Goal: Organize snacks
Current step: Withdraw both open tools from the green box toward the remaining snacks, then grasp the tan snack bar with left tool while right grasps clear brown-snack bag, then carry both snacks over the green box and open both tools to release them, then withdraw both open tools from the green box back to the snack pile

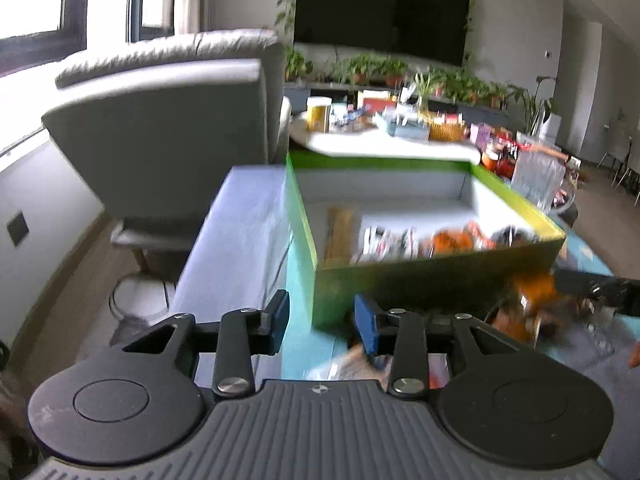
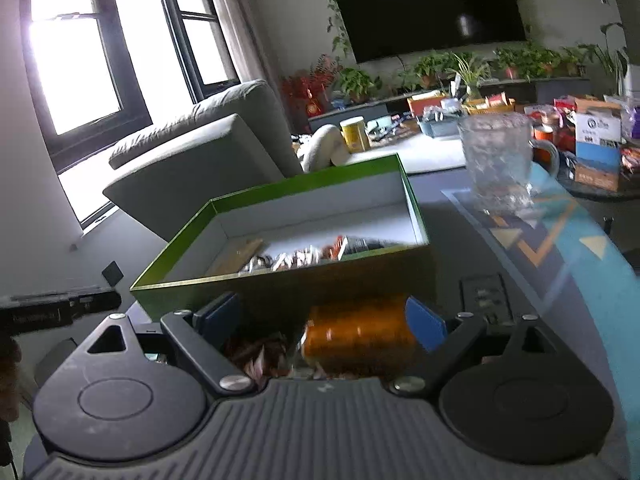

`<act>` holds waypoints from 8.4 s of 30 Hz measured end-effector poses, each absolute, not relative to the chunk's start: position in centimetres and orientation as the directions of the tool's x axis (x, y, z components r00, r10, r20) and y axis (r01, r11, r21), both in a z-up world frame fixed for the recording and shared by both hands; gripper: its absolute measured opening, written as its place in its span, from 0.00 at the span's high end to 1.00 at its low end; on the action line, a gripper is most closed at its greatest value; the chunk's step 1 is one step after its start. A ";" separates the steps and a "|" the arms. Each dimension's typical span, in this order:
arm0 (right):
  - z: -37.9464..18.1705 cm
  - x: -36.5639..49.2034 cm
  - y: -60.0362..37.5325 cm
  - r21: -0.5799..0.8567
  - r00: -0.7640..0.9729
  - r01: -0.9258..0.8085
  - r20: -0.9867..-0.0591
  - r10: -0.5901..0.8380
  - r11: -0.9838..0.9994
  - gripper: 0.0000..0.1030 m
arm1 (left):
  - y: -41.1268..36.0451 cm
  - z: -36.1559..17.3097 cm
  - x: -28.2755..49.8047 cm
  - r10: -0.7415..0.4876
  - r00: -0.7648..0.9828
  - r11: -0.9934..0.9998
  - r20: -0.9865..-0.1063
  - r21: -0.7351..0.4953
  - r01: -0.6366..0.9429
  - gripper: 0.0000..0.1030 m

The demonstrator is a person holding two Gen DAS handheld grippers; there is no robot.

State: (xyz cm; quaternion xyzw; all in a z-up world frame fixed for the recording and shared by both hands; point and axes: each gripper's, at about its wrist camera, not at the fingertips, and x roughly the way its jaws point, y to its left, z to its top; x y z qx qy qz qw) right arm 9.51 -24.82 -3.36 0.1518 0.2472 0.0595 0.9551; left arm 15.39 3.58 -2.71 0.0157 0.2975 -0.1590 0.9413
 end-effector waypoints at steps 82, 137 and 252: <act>-5.1 2.5 -21.0 0.335 0.779 -0.174 -0.528 0.337 0.926 0.32 | 3.6 -5.0 6.1 -0.232 0.724 0.931 -0.649 0.069 0.360 0.59; 0.5 6.4 -20.3 0.062 0.954 -0.119 -0.269 0.132 0.991 0.33 | -0.9 2.3 12.0 -0.311 0.850 0.928 -0.425 0.057 0.368 0.59; -5.7 4.7 -23.0 0.184 0.833 -0.016 -0.541 0.115 0.983 0.31 | -2.6 -6.6 10.2 -0.283 0.669 0.911 -0.687 0.025 0.411 0.42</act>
